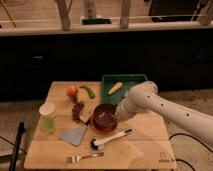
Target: Stack bowls on top of each other
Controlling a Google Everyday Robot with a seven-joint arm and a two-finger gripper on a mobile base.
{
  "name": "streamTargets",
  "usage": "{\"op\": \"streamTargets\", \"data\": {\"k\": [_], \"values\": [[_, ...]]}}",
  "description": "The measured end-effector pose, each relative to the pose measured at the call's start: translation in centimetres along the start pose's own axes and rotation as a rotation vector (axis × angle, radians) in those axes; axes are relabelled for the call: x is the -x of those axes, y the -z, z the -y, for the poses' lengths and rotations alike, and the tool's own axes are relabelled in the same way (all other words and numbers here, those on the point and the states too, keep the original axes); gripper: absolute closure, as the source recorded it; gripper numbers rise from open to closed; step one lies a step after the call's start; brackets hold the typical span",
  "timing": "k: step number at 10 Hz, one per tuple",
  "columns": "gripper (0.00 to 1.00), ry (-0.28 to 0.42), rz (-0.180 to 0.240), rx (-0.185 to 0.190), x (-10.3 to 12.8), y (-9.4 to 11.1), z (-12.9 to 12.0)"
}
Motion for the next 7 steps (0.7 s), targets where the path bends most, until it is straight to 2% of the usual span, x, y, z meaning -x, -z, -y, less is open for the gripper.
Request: {"op": "streamTargets", "data": {"k": [1,7], "values": [[0.96,0.010,0.000,-0.002,-0.1,-0.2,0.4],[0.37,0.060,0.017,-0.003,-0.2,-1.1,1.4]]}}
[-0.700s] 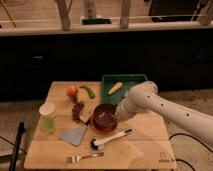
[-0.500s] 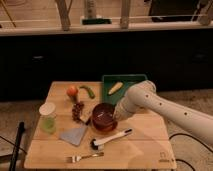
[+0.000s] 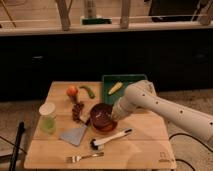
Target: Stack bowls on top of each other
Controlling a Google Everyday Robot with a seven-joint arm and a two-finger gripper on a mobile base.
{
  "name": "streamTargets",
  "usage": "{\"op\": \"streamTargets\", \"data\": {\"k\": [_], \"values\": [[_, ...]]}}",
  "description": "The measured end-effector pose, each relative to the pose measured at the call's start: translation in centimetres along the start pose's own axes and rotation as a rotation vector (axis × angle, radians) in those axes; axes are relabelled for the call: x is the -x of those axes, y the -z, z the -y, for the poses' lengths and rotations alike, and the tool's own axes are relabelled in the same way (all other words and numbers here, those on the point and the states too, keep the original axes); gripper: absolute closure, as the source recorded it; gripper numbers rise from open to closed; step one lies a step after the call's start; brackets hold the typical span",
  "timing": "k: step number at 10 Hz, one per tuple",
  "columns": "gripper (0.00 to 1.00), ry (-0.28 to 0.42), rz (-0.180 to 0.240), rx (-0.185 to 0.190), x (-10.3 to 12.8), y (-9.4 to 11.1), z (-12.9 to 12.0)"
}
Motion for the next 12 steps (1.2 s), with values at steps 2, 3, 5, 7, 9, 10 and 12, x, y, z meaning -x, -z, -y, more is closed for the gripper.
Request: {"op": "streamTargets", "data": {"k": [2,3,5,7,9,10,12], "values": [[0.21,0.007,0.005,0.000,-0.09,-0.11,0.06],[0.20,0.008,0.006,0.001,-0.15,-0.07,0.04],[0.20,0.006,0.011,0.000,-0.33,-0.05,-0.20],[0.20,0.007,0.016,0.001,-0.42,-0.05,-0.22],[0.20,0.002,0.016,0.002,-0.62,0.09,-0.47],[0.20,0.001,0.016,0.004,-0.70,0.13,-0.52],[0.20,-0.003,0.012,0.004,-0.85,0.28,-0.52]]}}
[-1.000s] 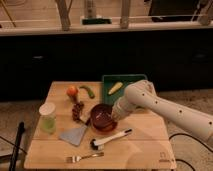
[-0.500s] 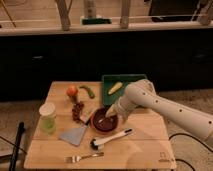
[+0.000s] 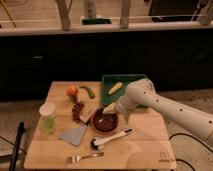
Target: Stack bowls on top of each other
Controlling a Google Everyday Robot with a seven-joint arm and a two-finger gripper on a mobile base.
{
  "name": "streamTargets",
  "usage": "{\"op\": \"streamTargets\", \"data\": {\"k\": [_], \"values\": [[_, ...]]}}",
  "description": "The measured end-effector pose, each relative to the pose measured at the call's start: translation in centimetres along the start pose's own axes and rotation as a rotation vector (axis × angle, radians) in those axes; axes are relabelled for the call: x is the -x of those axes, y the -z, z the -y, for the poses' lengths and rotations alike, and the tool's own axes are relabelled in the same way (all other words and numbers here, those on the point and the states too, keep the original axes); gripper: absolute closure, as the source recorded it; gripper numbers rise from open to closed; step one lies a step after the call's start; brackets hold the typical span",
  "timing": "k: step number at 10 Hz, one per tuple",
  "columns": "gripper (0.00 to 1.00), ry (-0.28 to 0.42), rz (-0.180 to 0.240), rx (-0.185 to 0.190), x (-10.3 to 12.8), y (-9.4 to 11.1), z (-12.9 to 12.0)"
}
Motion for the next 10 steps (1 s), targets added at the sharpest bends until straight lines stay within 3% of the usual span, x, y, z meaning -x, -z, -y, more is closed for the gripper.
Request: {"op": "streamTargets", "data": {"k": [10], "values": [[0.20,-0.024,-0.012,0.007,-0.64,0.75,-0.24]]}}
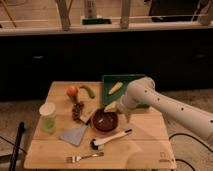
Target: Stack bowls on top of each other
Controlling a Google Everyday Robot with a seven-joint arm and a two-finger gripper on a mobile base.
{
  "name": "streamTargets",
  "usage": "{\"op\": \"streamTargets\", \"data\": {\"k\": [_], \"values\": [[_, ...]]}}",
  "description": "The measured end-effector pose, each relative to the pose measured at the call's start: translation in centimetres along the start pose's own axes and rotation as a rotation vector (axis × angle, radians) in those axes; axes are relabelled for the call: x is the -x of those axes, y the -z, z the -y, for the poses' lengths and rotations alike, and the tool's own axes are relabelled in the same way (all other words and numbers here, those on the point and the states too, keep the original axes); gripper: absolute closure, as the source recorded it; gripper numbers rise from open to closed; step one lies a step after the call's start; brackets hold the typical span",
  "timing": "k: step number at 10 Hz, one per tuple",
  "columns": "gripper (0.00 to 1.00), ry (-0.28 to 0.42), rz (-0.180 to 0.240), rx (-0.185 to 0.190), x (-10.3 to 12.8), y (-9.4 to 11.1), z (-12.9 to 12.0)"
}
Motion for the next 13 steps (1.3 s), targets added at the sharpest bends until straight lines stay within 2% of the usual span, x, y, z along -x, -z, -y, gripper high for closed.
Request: {"op": "streamTargets", "data": {"k": [5,13], "values": [[0.20,0.010,-0.014,0.004,-0.16,0.68,0.17],[0.20,0.010,-0.014,0.004,-0.16,0.69,0.15]]}}
